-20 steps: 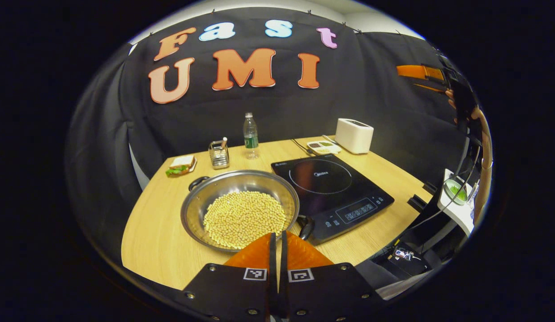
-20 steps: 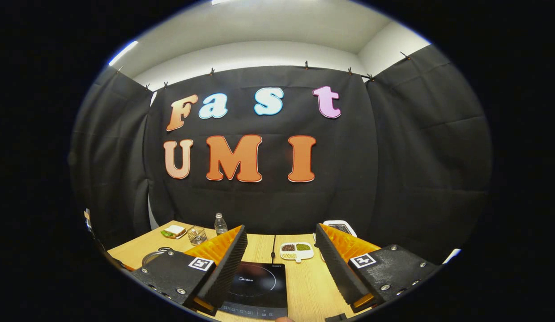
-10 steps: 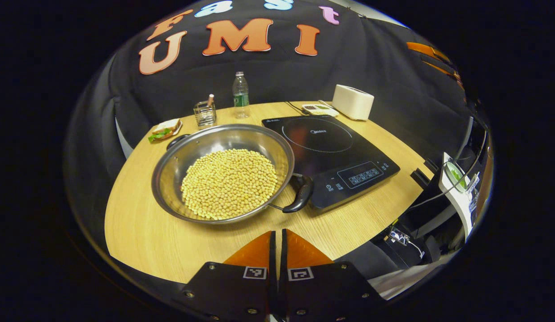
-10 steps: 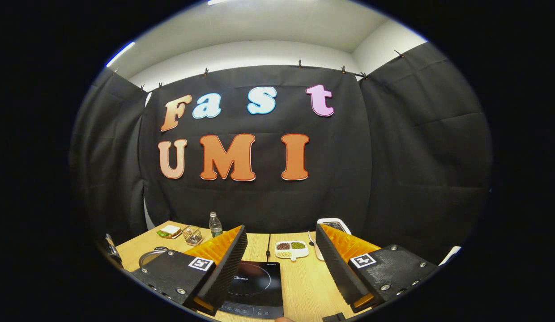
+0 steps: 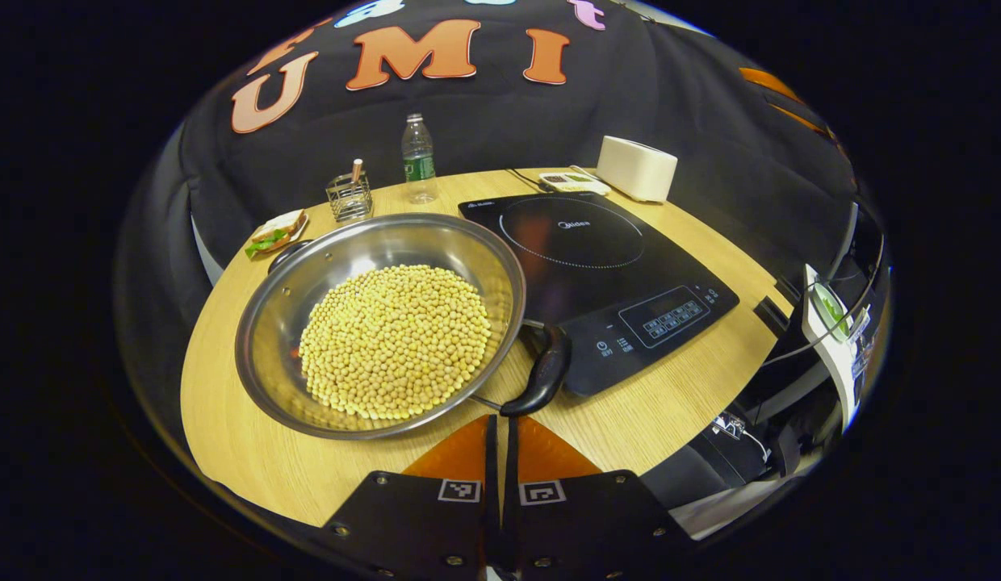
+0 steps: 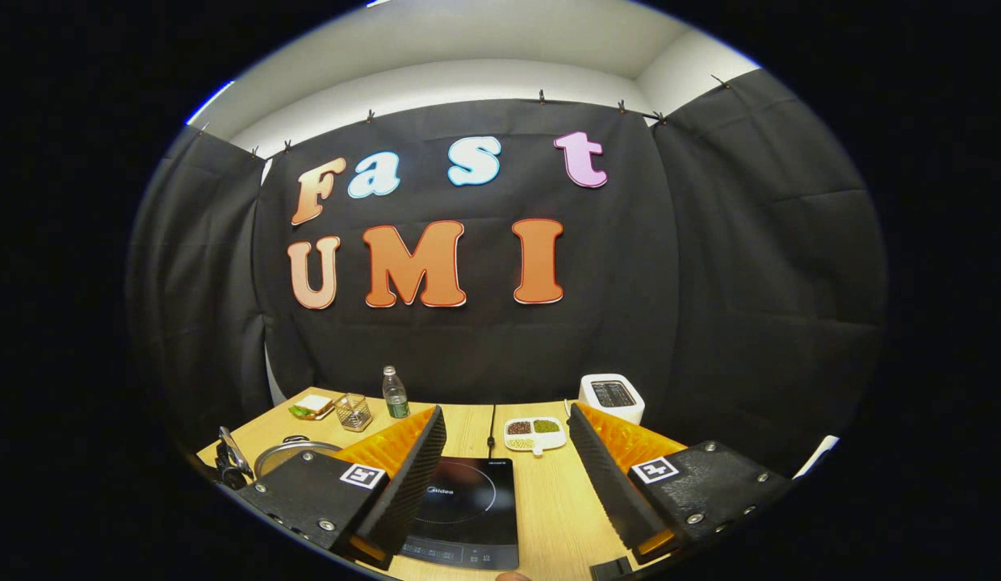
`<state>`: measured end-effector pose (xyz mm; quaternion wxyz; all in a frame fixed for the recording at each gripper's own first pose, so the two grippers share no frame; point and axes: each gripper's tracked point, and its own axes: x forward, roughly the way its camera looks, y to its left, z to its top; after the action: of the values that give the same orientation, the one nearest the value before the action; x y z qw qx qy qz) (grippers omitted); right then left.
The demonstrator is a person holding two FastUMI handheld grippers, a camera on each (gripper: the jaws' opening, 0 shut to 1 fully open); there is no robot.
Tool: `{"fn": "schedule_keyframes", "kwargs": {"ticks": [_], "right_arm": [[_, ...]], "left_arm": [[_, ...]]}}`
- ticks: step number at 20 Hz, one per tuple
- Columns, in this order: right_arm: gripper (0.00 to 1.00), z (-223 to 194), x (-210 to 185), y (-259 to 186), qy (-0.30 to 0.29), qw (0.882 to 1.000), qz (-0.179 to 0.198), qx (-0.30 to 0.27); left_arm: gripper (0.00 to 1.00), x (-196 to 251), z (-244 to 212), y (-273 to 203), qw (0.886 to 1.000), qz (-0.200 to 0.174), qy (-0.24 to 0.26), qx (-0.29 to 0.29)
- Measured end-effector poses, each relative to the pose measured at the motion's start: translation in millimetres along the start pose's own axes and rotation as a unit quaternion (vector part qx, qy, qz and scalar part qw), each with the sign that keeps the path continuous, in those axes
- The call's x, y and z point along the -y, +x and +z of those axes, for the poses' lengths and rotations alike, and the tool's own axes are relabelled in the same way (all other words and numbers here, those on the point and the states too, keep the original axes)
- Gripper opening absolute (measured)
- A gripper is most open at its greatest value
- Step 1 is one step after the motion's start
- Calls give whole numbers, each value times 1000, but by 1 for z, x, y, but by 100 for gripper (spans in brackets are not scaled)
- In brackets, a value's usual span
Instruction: First push the handle of the pot to place it horizontally, then grasp the pot with both hands and set it on the induction cooktop.
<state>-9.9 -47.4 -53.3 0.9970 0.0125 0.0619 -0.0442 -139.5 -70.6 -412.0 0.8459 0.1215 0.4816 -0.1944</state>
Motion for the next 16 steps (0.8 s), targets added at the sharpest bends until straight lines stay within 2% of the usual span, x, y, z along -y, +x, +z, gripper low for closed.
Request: {"fn": "schedule_keyframes", "kwargs": {"ticks": [6, 11, 12, 13, 14, 16], "right_arm": [[95, -2, 6, 4, 0, 1000, -6, 1], [95, -5, 11, 8, -8, 1000, -13, -3], [95, -5, 13, 9, -7, 1000, -15, -2], [95, -5, 14, 10, -6, 1000, -16, -1], [95, -7, 14, 12, -5, 1000, -16, -3], [95, -10, 15, 16, -4, 1000, -17, -6]], "left_arm": [[4, 6, 12, 13, 999, -27, -30, 3], [5, -2, 24, 26, 1000, -10, -18, 11], [1, -3, 26, 27, 1000, -9, -24, 11], [5, -5, 28, 29, 1000, -9, -28, 12], [1, -7, 30, 31, 999, -7, -29, 13], [1, -13, 35, 33, 1000, 2, -26, 15]]}}
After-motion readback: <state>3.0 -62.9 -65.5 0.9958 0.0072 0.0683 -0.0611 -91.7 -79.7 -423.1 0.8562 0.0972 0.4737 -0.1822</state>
